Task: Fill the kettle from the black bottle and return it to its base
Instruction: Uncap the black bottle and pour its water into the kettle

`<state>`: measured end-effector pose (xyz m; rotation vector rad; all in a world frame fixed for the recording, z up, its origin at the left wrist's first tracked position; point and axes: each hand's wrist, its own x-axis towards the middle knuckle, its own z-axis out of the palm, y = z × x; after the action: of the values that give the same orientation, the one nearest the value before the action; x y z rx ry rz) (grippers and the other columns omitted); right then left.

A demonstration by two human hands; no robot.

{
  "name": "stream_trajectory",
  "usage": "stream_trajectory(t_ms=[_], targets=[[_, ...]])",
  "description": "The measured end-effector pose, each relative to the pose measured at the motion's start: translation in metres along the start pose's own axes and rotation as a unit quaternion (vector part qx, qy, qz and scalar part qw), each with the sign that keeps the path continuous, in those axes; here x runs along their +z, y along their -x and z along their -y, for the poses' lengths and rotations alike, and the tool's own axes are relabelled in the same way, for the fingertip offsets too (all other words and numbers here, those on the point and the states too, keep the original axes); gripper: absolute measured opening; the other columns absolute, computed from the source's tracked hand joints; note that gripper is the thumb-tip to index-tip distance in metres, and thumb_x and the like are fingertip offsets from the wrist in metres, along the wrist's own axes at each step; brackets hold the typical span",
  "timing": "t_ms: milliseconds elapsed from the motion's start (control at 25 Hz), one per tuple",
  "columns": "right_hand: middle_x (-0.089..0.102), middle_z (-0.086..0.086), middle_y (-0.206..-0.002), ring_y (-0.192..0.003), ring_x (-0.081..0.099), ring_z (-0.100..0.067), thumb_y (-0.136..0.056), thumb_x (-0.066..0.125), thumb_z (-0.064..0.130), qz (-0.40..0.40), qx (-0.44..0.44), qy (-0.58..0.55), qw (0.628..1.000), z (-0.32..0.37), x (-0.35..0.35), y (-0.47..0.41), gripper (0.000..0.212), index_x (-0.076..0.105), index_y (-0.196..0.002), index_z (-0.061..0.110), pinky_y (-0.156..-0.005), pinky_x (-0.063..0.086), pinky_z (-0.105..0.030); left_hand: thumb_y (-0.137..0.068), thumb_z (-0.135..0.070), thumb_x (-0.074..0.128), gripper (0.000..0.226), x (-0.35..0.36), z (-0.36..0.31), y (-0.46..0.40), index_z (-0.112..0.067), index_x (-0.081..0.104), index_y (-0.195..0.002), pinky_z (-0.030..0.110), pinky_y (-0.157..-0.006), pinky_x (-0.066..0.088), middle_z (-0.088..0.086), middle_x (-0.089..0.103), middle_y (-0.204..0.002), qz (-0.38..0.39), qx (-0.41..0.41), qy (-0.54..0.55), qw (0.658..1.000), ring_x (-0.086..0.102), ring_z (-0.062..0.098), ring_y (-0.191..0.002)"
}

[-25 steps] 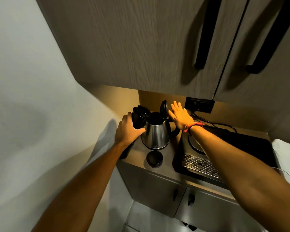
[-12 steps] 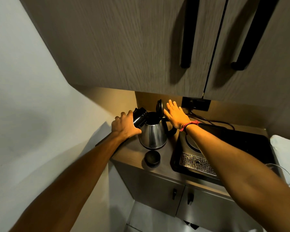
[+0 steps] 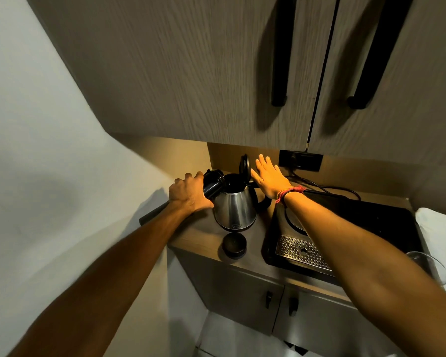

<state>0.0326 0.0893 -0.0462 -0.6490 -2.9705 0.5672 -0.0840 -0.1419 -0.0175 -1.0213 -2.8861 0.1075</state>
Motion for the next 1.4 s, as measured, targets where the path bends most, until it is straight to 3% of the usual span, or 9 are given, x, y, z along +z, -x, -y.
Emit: stream_trajectory(t_ms=[240,920,1240,1400], targets=[[-0.002,-0.012,-0.164,-0.151,-0.002,-0.029,-0.103,0.021,0.040,0.001,0.004,0.004,1.000,0.001,0.000,0.000,0.061,0.010,-0.154,0.007,-0.123,0.009,-0.050,-0.060,-0.064,0.076,0.088,-0.010,-0.001,0.001,-0.021,0.045,-0.131,0.042,-0.075,0.053,0.012,0.058,-0.118,0.006,-0.004,-0.014,1.000,0.060,0.035,-0.104],[0.000,-0.013,-0.164,-0.151,0.000,-0.030,-0.103,0.021,0.040,0.001,0.004,-0.004,1.000,0.001,0.000,0.001,0.061,0.012,-0.153,0.007,-0.122,0.010,-0.051,-0.059,-0.061,0.075,0.085,-0.008,-0.005,0.003,-0.019,0.047,-0.128,0.042,-0.073,0.054,0.012,0.059,-0.113,-0.009,0.001,-0.002,1.000,0.061,0.035,-0.100],[0.004,-0.014,-0.163,-0.151,0.002,-0.031,-0.104,0.022,0.037,0.002,-0.002,-0.003,1.000,0.001,0.000,0.000,0.058,0.015,-0.152,0.006,-0.121,0.013,-0.053,-0.059,-0.060,0.077,0.086,0.006,-0.008,0.001,-0.019,0.044,-0.127,0.045,-0.077,0.057,0.011,0.059,-0.116,-0.037,-0.027,0.171,0.984,0.062,0.034,-0.101],[-0.002,-0.014,-0.163,-0.151,-0.003,-0.031,-0.104,0.024,0.030,0.015,0.000,0.005,1.000,0.001,0.001,0.000,0.056,0.009,-0.153,0.006,-0.121,0.011,-0.052,-0.057,-0.042,0.085,0.069,0.024,-0.003,0.009,-0.023,0.053,-0.115,0.034,-0.075,0.053,-0.001,0.065,-0.103,-0.065,-0.075,0.392,0.915,0.065,0.023,-0.092]])
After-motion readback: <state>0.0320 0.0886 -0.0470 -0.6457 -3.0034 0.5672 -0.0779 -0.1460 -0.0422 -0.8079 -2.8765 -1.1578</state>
